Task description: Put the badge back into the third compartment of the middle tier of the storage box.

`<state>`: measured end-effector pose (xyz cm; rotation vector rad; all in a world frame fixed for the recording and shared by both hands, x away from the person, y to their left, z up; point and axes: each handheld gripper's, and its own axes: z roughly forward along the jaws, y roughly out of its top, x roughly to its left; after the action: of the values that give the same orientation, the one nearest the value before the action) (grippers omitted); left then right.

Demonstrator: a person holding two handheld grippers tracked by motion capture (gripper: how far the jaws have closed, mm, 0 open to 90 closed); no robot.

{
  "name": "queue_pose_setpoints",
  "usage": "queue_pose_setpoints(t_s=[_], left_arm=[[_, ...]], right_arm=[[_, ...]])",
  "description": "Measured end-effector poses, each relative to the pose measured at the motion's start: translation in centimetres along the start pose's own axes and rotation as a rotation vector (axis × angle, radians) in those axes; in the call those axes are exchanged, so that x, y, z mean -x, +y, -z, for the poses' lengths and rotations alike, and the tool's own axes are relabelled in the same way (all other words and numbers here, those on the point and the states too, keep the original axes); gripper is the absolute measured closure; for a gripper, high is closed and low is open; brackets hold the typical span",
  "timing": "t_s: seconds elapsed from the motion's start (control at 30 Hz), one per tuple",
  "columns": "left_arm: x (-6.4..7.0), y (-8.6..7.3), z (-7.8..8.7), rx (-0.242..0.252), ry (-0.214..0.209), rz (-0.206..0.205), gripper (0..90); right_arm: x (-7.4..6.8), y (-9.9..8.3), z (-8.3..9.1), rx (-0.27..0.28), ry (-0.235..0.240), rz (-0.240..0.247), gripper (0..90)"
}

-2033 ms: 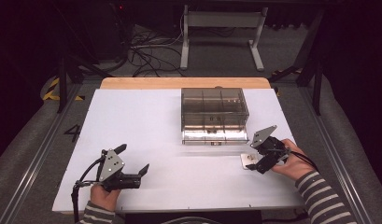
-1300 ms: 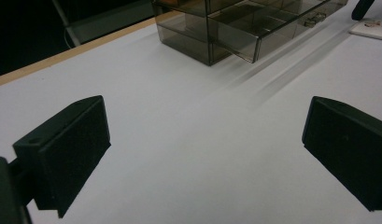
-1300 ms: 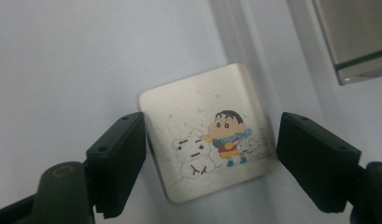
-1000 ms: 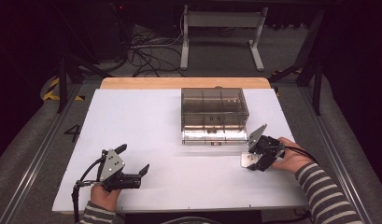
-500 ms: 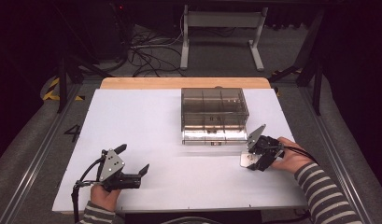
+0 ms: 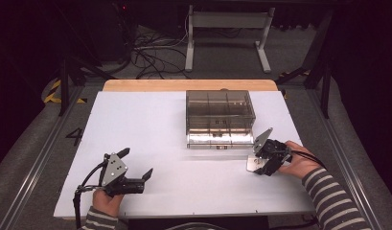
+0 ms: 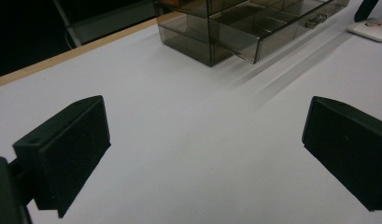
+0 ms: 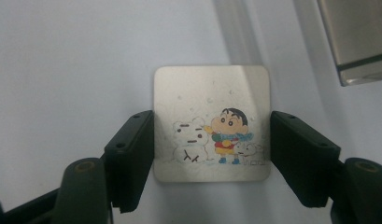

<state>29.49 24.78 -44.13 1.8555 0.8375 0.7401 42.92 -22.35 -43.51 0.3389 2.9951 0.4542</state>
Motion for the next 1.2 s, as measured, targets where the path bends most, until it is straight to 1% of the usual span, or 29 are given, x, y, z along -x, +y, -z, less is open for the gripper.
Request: queue_pose_setpoints(t_s=[0.07, 0.1, 0.17, 0.33, 0.4, 0.47, 0.53, 0.57, 0.6, 0.9, 0.97, 1.2], left_arm=[[0.0, 0.0, 0.0, 0.001, 0.001, 0.0, 1.6], [0.0, 0.0, 0.0, 0.001, 0.002, 0.0, 1.6], [0.0, 0.0, 0.0, 0.001, 0.001, 0.0, 1.6], [0.1, 0.0, 0.0, -0.001, -0.002, 0.001, 1.6], [0.0, 0.0, 0.0, 0.001, 0.001, 0.0, 1.6], [0.0, 0.0, 0.0, 0.0, 0.0, 0.0, 1.6], [0.0, 0.0, 0.0, 0.0, 0.0, 0.0, 1.6], [0.1, 0.0, 0.0, -0.001, -0.004, 0.005, 1.6], [0.0, 0.0, 0.0, -0.003, -0.004, 0.0, 1.6], [0.0, 0.0, 0.0, 0.001, -0.001, 0.001, 1.6], [0.0, 0.0, 0.0, -0.002, -0.002, -0.005, 1.6], [0.1, 0.0, 0.0, -0.003, -0.004, 0.005, 1.6]], right_arm=[[0.0, 0.0, 0.1, 0.001, -0.002, 0.008, 33.6], [-0.1, 0.0, 0.3, 0.016, -0.004, 0.001, 33.6], [-0.2, 0.0, 0.7, 0.03, -0.014, 0.006, 33.6], [-0.5, 0.0, 1.6, 0.049, -0.038, 0.022, 33.6], [-0.8, 0.1, 2.3, 0.064, -0.05, 0.028, 33.6], [-0.8, 0.2, 2.4, 0.068, -0.051, 0.026, 33.6], [-0.9, 0.2, 3.2, 0.084, -0.063, 0.031, 33.6], [-0.9, 0.2, 3.2, 0.084, -0.063, 0.031, 33.6], [-1.0, 0.3, 3.6, 0.09, -0.071, 0.031, 33.6], [-1.4, 0.8, 4.7, 0.112, -0.099, 0.053, 33.6], [-1.4, 0.9, 4.9, 0.116, -0.105, 0.055, 33.6], [-1.3, 1.2, 5.5, 0.138, -0.13, 0.061, 33.6]])
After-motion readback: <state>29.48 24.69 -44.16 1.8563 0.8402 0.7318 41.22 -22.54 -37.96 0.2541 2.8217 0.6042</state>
